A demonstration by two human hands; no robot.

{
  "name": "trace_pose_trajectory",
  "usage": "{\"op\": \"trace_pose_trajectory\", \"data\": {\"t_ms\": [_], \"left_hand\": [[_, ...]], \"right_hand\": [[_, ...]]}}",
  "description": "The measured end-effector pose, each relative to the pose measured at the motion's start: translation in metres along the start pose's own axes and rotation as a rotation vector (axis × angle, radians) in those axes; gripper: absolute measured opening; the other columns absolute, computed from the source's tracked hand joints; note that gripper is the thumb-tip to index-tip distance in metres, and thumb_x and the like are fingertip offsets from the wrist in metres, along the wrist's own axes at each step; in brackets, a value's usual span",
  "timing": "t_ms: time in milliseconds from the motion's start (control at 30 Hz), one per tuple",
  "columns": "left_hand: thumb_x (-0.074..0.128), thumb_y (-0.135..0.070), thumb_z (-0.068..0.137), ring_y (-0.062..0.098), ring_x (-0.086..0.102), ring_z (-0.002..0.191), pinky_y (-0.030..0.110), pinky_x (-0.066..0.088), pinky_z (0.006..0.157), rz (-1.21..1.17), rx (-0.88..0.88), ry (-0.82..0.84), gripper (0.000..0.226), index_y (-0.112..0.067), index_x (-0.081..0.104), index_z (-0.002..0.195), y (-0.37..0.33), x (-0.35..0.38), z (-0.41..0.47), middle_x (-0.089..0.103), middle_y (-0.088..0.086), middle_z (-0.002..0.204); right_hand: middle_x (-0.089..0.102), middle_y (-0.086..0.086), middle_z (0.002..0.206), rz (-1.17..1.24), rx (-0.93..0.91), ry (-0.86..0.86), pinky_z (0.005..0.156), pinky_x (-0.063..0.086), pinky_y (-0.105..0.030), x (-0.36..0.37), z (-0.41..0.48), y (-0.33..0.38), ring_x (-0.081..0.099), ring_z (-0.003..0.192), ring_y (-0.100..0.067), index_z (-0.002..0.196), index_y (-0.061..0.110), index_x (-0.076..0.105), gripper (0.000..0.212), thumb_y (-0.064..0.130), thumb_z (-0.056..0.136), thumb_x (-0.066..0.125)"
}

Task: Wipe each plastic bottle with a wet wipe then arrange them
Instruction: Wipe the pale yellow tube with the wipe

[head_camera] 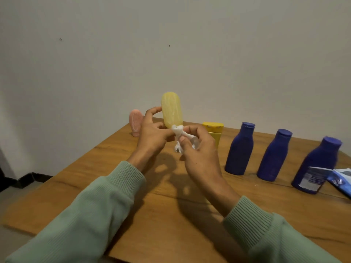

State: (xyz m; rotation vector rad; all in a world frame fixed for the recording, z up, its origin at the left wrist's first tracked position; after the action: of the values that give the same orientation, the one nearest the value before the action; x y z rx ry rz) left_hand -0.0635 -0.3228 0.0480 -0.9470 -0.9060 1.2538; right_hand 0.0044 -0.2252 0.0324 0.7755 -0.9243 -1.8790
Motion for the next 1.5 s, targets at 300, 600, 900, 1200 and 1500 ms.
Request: {"op": "trace_pose_trajectory", "data": {"t_ms": [300,600,900,1200,1500], "left_hand": [[0.084,-0.008,0.068,0.024,0.073,0.085,0.036,0.061,0.073,-0.158,-0.027,0.201,0.072,-0.022,0.047,0.128,-0.021,0.033,-0.059,0.076,0.006,0.090],[0.081,-0.031,0.059,0.020,0.071,0.094,0.039,0.059,0.079,-0.141,-0.048,0.372,0.077,-0.020,0.053,0.130,-0.017,0.056,-0.083,0.074,0.003,0.105],[0.081,-0.012,0.066,0.018,0.071,0.099,0.027,0.058,0.078,-0.162,-0.059,0.469,0.072,-0.025,0.052,0.130,-0.006,0.068,-0.093,0.070,0.000,0.115],[0.079,-0.014,0.063,0.011,0.069,0.104,0.025,0.057,0.081,-0.154,-0.048,0.500,0.076,-0.027,0.049,0.131,-0.003,0.070,-0.093,0.072,-0.002,0.114],[0.077,-0.001,0.066,0.008,0.070,0.098,0.017,0.055,0.075,-0.134,-0.048,0.555,0.052,-0.026,0.059,0.109,0.000,0.071,-0.096,0.075,-0.007,0.104]], "right_hand": [[0.060,0.022,0.090,-0.024,-0.102,-0.165,0.066,0.055,-0.020,-0.077,-0.027,0.015,0.059,0.089,0.003,0.094,0.036,0.058,0.016,0.021,0.089,0.059],[0.062,0.028,0.086,-0.158,-0.179,-0.196,0.063,0.050,-0.011,-0.114,-0.037,0.018,0.058,0.092,0.006,0.095,0.031,0.065,0.017,0.018,0.084,0.066],[0.061,0.025,0.089,-0.300,-0.188,-0.183,0.067,0.048,-0.007,-0.131,-0.038,0.012,0.057,0.092,0.006,0.090,0.037,0.061,0.022,0.018,0.082,0.068],[0.061,0.021,0.096,-0.445,-0.309,-0.030,0.077,0.045,-0.007,-0.139,-0.043,0.014,0.056,0.096,0.006,0.098,0.027,0.065,0.020,0.017,0.081,0.070],[0.065,0.011,0.091,-0.584,-0.367,0.196,0.078,0.050,-0.019,-0.145,-0.043,0.023,0.058,0.088,-0.003,0.097,0.021,0.072,0.021,0.022,0.077,0.067]]}}
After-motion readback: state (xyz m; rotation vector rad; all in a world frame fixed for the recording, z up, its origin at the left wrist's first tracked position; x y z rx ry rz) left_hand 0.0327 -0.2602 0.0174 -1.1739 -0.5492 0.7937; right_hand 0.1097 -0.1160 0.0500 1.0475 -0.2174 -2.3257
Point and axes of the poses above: each hand's wrist, its own z-axis towards the middle knuckle, its own x-axis out of the palm, y = z × x, the point moved 1 cm from there along z, towards the middle knuckle
